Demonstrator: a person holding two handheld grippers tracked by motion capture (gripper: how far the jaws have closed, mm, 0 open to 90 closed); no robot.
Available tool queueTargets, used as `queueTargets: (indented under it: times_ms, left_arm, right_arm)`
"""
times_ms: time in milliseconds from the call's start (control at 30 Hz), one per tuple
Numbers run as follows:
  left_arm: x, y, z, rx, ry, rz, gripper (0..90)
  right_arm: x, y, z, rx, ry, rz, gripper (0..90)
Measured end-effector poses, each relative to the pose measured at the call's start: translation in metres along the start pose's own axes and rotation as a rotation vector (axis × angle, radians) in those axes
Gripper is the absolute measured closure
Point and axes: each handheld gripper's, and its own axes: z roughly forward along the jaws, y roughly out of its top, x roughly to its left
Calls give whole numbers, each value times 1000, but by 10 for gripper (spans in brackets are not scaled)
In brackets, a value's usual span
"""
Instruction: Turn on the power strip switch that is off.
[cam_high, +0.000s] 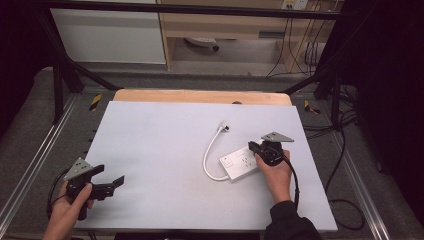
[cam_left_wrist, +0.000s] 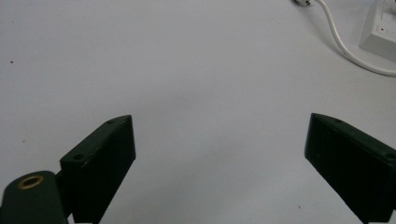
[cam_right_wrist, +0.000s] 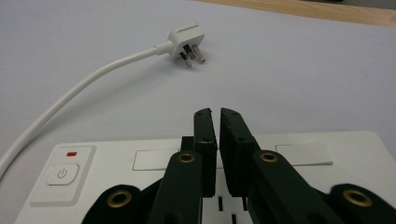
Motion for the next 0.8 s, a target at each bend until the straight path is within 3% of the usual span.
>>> queueTargets:
  times_ms: [367, 800]
  left_arm:
    - [0, 0, 1, 0, 2, -3, 89]
    - [0, 0, 2, 1, -5, -7, 89]
  right_arm:
    - [1, 3, -5, -21, 3, 9, 749]
    - [4, 10, -7, -35, -8, 25, 457]
